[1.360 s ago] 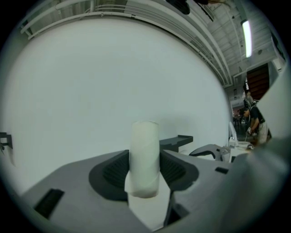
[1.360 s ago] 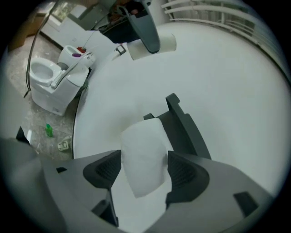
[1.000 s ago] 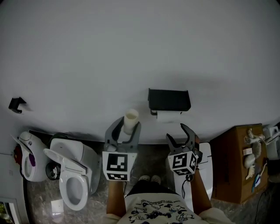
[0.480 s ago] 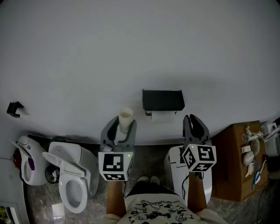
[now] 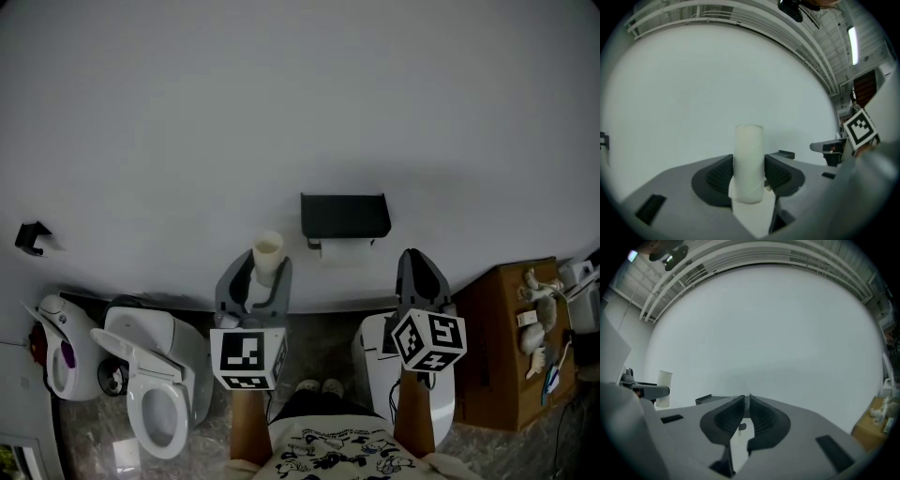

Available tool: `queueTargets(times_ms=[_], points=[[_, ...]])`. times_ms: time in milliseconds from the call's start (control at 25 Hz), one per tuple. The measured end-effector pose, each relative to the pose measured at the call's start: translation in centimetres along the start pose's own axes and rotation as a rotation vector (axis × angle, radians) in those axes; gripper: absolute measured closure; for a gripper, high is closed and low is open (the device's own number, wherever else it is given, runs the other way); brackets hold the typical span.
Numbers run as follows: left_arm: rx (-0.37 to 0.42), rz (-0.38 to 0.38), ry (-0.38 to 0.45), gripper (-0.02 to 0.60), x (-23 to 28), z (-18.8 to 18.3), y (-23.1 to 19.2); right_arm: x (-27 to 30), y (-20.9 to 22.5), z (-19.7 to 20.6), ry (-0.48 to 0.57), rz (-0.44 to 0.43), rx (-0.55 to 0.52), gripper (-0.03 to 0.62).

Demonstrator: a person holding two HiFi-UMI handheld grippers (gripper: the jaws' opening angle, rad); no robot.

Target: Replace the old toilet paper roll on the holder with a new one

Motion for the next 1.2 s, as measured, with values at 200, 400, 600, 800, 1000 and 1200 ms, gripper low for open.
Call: queueTargets(times_ms=[200,400,600,800,1000,1200], points=[[0.004,0.001,0.004,0.376,-0.09,-0.33,0.05,-0.18,0.23,-0.38,0.016,0.017,0.002,0.554],[0.010,0.000,0.008,0.376,-0.18,-0.46,0.07,-0.24,0.24,-0.39,0.019,0.018,-0.009,0.556],[0.013,0.001,0.011,0.376,-0.18,-0.64,0.12,-0.22,0.18,-0.42,0.017,0.017,-0.013,0.556],[0.015,0.003,0.015,0.376,-0.24,-0.81,0.16,-0.33,-0.10,-0.52,0.019,0.012,-0.015,0.557],[0.017,0.005,0.013,0.376,-0.33,-0.66,0.22,-0.42,-0.14,-0.57,0.020,0.010,-0.014,0.557],[0.018,0.004,0.014,0.376,-0.31,-0.66,0.21,-0.37,-0.14,-0.63,0.021,0.006,-0.008,0.557]])
Point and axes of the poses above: the fingertips, and each gripper's own axes: x forward along the fingers, y to its right, z out of its underside, the point moved 1 cm from there along -x, backward along the fingers, and after that the axes turned 11 degrees about x, right-handed, at the moved point
